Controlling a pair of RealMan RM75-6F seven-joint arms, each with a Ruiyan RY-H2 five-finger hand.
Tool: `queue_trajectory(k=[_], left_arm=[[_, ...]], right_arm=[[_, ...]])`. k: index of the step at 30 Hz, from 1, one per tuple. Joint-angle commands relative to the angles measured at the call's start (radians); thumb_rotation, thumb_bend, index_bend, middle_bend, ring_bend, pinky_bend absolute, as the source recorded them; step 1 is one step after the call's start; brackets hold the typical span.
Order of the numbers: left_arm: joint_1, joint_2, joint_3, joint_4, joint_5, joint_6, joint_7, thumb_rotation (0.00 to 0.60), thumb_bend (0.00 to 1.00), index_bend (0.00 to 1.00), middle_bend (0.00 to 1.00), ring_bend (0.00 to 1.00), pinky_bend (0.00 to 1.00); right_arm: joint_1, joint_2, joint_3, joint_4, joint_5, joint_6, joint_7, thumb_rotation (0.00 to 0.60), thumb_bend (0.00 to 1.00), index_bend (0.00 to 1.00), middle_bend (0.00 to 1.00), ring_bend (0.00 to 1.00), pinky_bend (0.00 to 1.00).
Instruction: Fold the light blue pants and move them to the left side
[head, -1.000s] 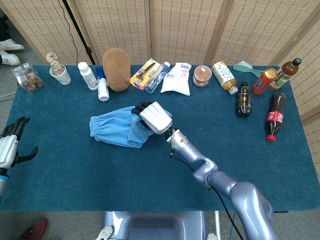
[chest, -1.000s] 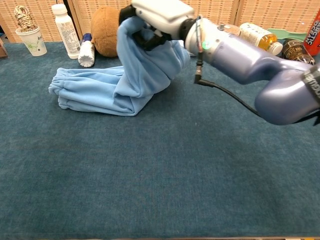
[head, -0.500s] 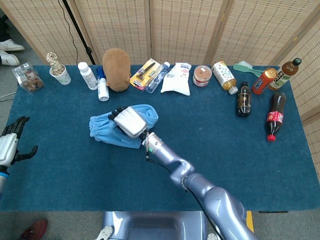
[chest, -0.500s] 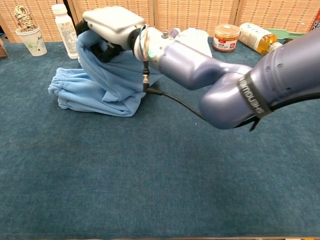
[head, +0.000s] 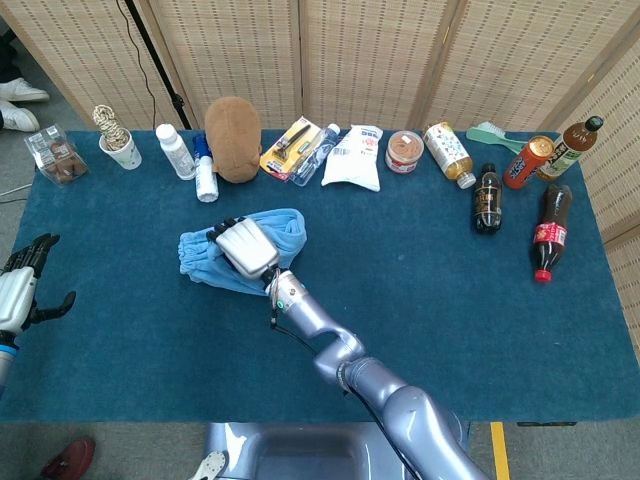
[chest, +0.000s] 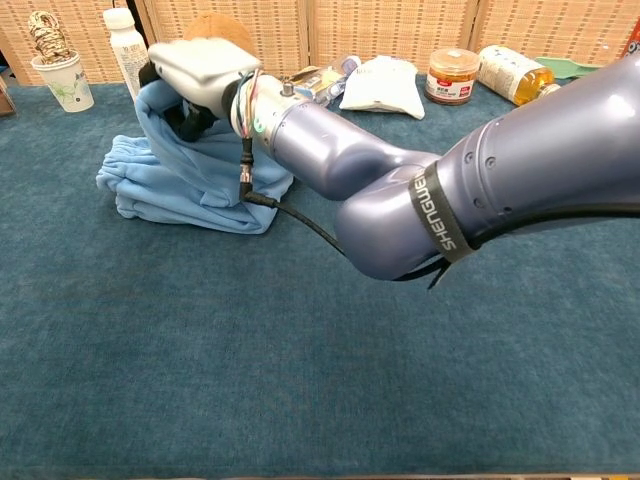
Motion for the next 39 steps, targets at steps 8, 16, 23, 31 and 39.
queue_trajectory(k=[8,16,23,31,39], left_arm=[[-0.006,0.0,0.008,-0.003,0.01,-0.015,0.004,0.6,0.35,0.0,0.0,0.0,0.0],[-0.01,-0.013,0.014,0.0,0.02,-0.013,0.022,0.6,0.35,0.0,0.0,0.0,0.0],[-0.016,-0.039,0.029,0.007,0.071,0.002,0.039,0.6,0.35,0.0,0.0,0.0,0.0],[-0.015,-0.061,0.036,0.04,0.195,0.061,-0.029,0.6,0.35,0.0,0.0,0.0,0.0],[-0.079,-0.081,0.033,0.174,0.415,0.128,-0.173,0.6,0.35,0.0,0.0,0.0,0.0]], right_arm=[[0.022,-0.002,0.067,-0.058,0.109,-0.026,-0.07,0.6,0.0,0.0,0.0,0.0,0.01],[-0.043,0.101,0.091,-0.202,0.117,0.061,-0.095,0.6,0.0,0.0,0.0,0.0,0.0],[-0.239,0.348,0.037,-0.578,0.098,0.16,-0.19,0.6,0.0,0.0,0.0,0.0,0.0],[-0.485,0.716,-0.033,-1.031,0.103,0.233,-0.248,0.6,0.0,0.0,0.0,0.0,0.0],[-0.69,0.957,-0.159,-1.179,0.047,0.292,-0.169,0.6,0.0,0.0,0.0,0.0,0.0]])
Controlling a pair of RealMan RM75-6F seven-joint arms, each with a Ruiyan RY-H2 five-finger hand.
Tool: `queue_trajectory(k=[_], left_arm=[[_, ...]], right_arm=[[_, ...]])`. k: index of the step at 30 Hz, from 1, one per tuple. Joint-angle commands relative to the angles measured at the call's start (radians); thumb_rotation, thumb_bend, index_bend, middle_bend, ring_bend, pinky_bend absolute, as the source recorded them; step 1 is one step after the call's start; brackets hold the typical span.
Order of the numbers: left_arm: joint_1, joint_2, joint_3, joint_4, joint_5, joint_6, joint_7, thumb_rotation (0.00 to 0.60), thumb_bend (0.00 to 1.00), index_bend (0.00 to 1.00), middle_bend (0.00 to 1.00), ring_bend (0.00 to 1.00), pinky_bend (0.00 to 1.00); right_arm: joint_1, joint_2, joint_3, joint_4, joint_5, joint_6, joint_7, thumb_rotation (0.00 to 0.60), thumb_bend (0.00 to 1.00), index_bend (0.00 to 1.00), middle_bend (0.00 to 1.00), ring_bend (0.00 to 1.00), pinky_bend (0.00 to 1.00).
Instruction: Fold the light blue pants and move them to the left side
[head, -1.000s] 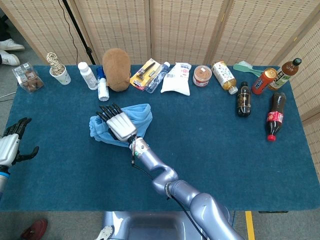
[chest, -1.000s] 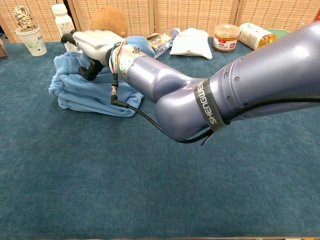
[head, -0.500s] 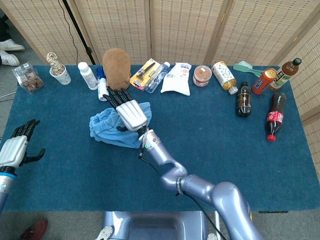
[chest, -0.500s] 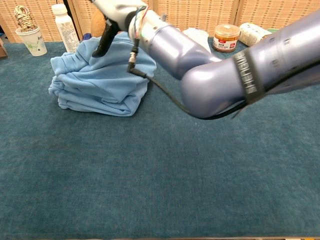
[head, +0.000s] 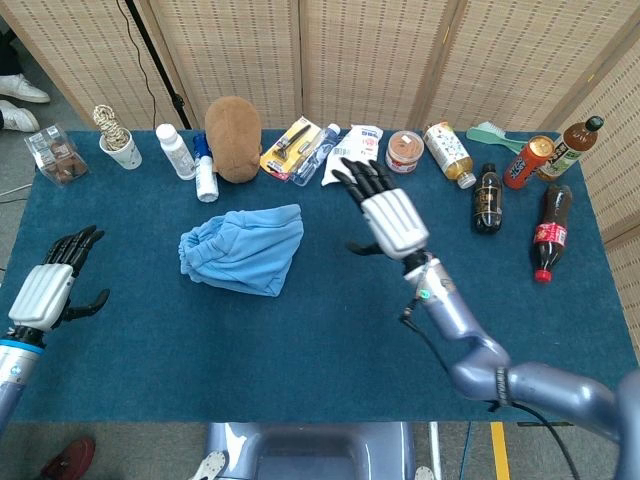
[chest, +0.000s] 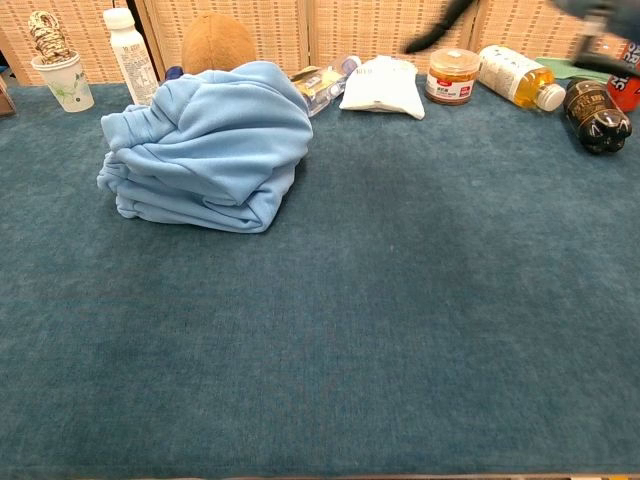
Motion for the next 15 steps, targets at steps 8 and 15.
queue_trajectory(k=[8,15], left_arm=[[-0.166,0.003,-0.007,0.075,0.224,-0.007,-0.027,0.6,0.35,0.0,0.0,0.0,0.0],[-0.284,0.023,-0.028,-0.049,0.159,-0.204,0.176,0.6,0.35,0.0,0.0,0.0,0.0]], right_arm=[[-0.258,0.213,-0.197,-0.04,-0.161,0.128,0.195,0.6,0.0,0.0,0.0,0.0,0.0],[-0.378,0.273,-0.256,-0.019,-0.225,0.23,0.278,0.6,0.0,0.0,0.0,0.0,0.0]])
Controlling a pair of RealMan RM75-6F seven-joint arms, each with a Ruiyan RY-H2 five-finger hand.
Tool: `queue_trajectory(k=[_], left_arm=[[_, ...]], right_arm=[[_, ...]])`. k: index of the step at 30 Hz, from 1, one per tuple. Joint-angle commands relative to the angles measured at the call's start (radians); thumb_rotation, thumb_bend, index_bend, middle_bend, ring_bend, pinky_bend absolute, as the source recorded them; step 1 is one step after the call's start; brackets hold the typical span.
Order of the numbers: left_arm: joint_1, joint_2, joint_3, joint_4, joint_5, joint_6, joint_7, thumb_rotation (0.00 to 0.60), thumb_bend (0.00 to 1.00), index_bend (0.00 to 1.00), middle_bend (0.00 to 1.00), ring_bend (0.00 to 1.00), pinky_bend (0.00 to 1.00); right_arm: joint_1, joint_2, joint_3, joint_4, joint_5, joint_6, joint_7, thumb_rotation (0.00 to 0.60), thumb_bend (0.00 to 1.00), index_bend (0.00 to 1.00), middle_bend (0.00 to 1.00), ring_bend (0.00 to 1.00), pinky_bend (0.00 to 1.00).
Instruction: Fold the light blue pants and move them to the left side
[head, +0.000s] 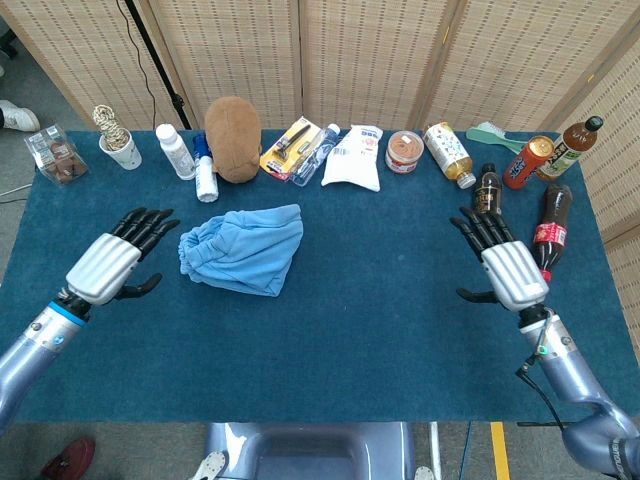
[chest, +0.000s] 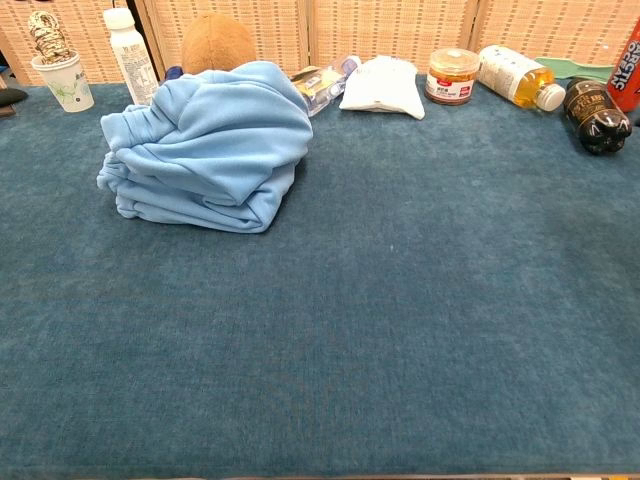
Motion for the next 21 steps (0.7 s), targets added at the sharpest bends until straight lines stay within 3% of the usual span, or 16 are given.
queue_trajectory(k=[1,6,11,16,21], left_arm=[[-0.086,0.003,-0.023,-0.084,-0.059,-0.123,0.149,0.6,0.35,0.0,0.0,0.0,0.0],[-0.171,-0.037,-0.07,-0.125,-0.156,-0.223,0.346,0.6,0.35,0.0,0.0,0.0,0.0],[-0.289,-0.082,-0.111,-0.169,-0.318,-0.341,0.614,0.6,0.35,0.0,0.0,0.0,0.0],[-0.36,-0.133,-0.096,-0.184,-0.484,-0.36,0.829,0.6,0.35,0.0,0.0,0.0,0.0],[-0.406,-0.182,-0.038,-0.186,-0.623,-0.342,0.967,0.6,0.35,0.0,0.0,0.0,0.0]], right_arm=[[-0.07,0.033,-0.04,0.002,-0.027,0.051,0.066,0.6,0.0,0.0,0.0,0.0,0.0],[-0.154,0.049,-0.1,0.011,-0.08,0.105,0.163,0.6,0.0,0.0,0.0,0.0,0.0],[-0.221,0.075,-0.126,-0.012,-0.099,0.147,0.29,0.6,0.0,0.0,0.0,0.0,0.0],[-0.253,0.095,-0.123,-0.016,-0.119,0.179,0.345,0.6,0.0,0.0,0.0,0.0,0.0],[-0.272,0.092,-0.106,0.001,-0.114,0.188,0.358,0.6,0.0,0.0,0.0,0.0,0.0]])
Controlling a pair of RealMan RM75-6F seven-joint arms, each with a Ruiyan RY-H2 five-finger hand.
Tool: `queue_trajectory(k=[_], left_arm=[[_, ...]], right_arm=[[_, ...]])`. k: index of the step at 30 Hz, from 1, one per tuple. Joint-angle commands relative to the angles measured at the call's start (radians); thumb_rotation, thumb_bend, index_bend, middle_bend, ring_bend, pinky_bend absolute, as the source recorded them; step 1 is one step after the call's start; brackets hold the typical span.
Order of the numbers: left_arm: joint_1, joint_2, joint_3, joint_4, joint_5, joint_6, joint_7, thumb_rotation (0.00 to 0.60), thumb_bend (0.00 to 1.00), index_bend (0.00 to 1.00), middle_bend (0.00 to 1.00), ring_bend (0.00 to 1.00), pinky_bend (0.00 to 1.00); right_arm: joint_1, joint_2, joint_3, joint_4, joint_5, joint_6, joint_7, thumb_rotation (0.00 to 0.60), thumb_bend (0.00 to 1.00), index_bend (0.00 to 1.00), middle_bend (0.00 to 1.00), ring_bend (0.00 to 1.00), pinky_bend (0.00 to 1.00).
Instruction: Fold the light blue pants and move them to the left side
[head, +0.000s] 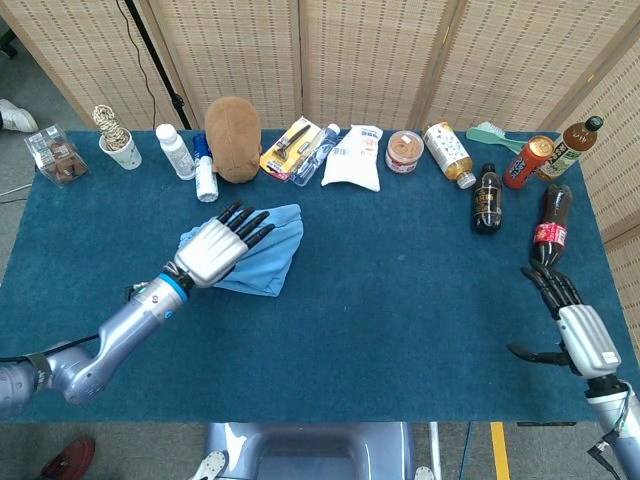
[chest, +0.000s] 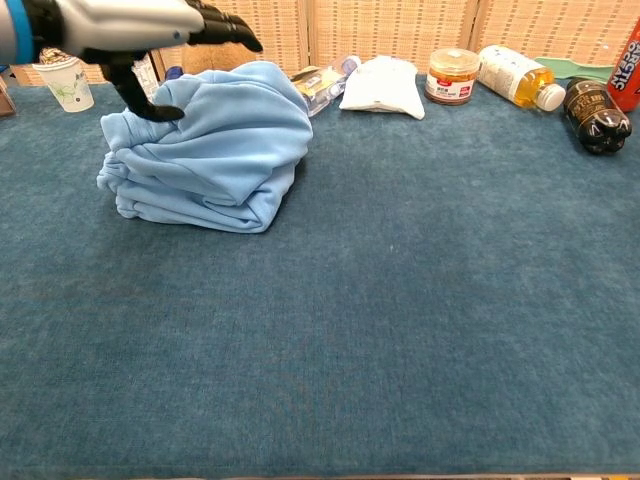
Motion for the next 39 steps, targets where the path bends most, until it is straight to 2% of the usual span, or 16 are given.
queue_trajectory(k=[1,8,13,17,26,31,39], left_arm=[[-0.059,-0.058,0.051,-0.016,-0.134,-0.003,0.113,0.6,0.35,0.0,0.0,0.0,0.0],[-0.078,-0.037,0.151,-0.046,-0.322,0.059,0.225,0.6,0.22,0.0,0.0,0.0,0.0],[-0.076,-0.059,0.187,-0.005,-0.362,0.087,0.225,0.6,0.21,0.0,0.0,0.0,0.0],[-0.048,-0.088,0.198,0.066,-0.313,0.099,0.153,0.6,0.21,0.0,0.0,0.0,0.0],[0.037,-0.186,0.2,0.28,-0.134,0.095,-0.122,0.6,0.2,0.0,0.0,0.0,0.0],[0.076,-0.262,0.199,0.405,-0.01,0.138,-0.258,0.6,0.14,0.0,0.0,0.0,0.0],[0.096,-0.388,0.183,0.586,0.102,0.188,-0.384,0.6,0.13,0.0,0.0,0.0,0.0]], right_arm=[[-0.007,-0.003,0.006,0.012,0.003,-0.006,0.007,0.6,0.0,0.0,0.0,0.0,0.0],[-0.011,-0.014,0.014,0.039,-0.015,-0.023,0.021,0.6,0.0,0.0,0.0,0.0,0.0],[-0.013,-0.026,0.027,0.04,-0.02,-0.022,0.02,0.6,0.0,0.0,0.0,0.0,0.0],[-0.014,-0.037,0.034,0.042,-0.026,-0.024,0.013,0.6,0.0,0.0,0.0,0.0,0.0],[-0.016,-0.054,0.045,0.039,-0.043,-0.021,0.001,0.6,0.0,0.0,0.0,0.0,0.0],[-0.017,-0.058,0.05,0.04,-0.051,-0.02,-0.005,0.6,0.0,0.0,0.0,0.0,0.0],[-0.023,-0.057,0.054,0.038,-0.064,-0.011,-0.001,0.6,0.0,0.0,0.0,0.0,0.0]])
